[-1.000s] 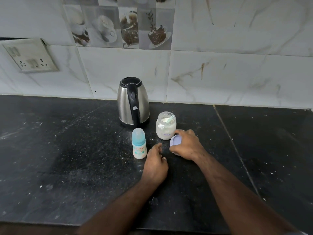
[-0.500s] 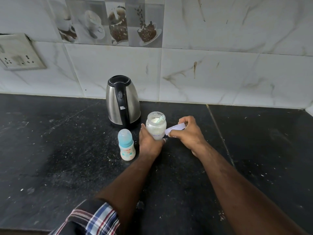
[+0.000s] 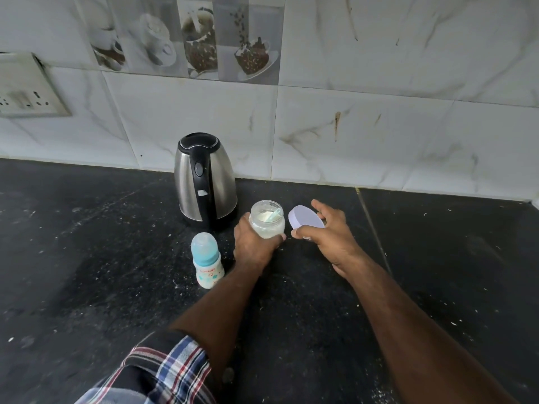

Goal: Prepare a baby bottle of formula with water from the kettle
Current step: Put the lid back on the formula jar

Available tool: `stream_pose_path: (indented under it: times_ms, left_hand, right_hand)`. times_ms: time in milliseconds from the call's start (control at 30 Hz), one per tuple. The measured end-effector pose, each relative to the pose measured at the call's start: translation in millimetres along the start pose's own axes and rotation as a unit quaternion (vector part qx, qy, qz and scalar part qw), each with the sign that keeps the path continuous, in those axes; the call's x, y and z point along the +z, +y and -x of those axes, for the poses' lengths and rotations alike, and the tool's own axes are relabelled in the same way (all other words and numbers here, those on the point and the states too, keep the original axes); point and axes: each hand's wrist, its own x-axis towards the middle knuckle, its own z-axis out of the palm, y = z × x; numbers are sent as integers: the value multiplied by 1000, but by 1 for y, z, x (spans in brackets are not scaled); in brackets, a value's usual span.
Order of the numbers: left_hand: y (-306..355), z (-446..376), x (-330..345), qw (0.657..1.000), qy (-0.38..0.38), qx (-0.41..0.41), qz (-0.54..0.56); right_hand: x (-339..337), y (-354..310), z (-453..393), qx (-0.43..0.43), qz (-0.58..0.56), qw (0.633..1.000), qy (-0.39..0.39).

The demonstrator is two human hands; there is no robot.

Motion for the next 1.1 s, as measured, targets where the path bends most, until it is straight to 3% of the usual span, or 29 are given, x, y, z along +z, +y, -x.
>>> stream_pose_path:
  times_ms: [233,367,533,733,967,1100]
  left_hand:
    - [0,26,2,998,-39,44,6]
    - [6,42,-3,996,-61,57,18]
    - [10,49,-15,993,-93,68,41]
    - [11,53,-28,990,-103,92,39]
    - [12,53,-35,989,-87,113,22]
    - [11,53,-39,989,-82,123,18]
  right_hand:
    - [-1,-15,-10,-36,32,999,-21]
    - [-7,-30,-18,-45,90,992,-75]
    - [-15,-53,-21,-47,195,962,-186]
    - [-12,-75,-20,-68,298,917,-256]
    - [-7,-89,-16,-85,363,890,-264]
    - [-4,-93,-15,-81,360,893,-256]
